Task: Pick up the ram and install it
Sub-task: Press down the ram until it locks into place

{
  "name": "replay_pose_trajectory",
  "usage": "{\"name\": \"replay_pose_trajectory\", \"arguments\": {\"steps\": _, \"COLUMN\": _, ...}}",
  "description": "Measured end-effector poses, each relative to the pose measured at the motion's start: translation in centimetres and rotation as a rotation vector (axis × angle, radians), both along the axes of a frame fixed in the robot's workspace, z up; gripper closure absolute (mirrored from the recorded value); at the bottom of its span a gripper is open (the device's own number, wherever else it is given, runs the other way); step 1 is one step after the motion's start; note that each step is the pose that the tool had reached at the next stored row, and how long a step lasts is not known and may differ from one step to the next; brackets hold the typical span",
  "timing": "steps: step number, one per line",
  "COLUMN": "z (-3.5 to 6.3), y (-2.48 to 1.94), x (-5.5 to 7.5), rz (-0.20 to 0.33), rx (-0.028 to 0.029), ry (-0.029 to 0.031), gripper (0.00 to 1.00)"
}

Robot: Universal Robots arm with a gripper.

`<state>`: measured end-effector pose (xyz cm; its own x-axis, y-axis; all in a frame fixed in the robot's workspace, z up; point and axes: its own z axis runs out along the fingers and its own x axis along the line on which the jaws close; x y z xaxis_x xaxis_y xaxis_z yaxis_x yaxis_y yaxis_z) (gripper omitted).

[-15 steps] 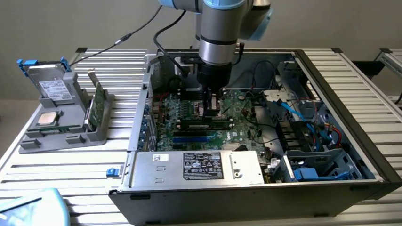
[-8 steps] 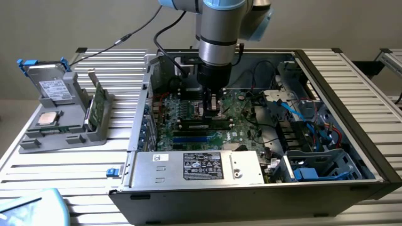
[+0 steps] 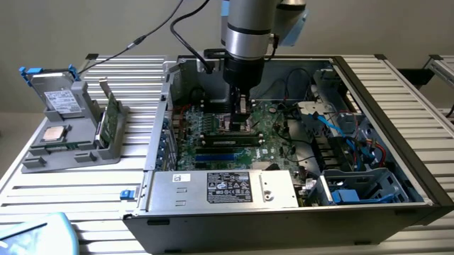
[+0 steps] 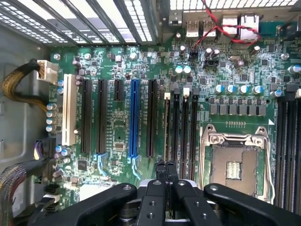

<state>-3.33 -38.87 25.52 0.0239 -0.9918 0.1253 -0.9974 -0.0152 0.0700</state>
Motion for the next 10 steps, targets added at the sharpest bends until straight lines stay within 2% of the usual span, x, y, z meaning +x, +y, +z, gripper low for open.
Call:
{"name": "replay_pose_trajectory", "arguments": {"steps": 2, "z": 0.32, "y": 0.0, "x": 0.06, "rz": 0.0, "rx": 0.0, "ry": 0.0003, "gripper": 0.89}}
{"name": "replay_pose_trajectory", "arguments": {"steps": 10, "z": 0.33, "y": 0.0, "x": 0.07, "rz": 0.0, "rx": 0.0, "ry": 0.0004, "gripper": 0.89}}
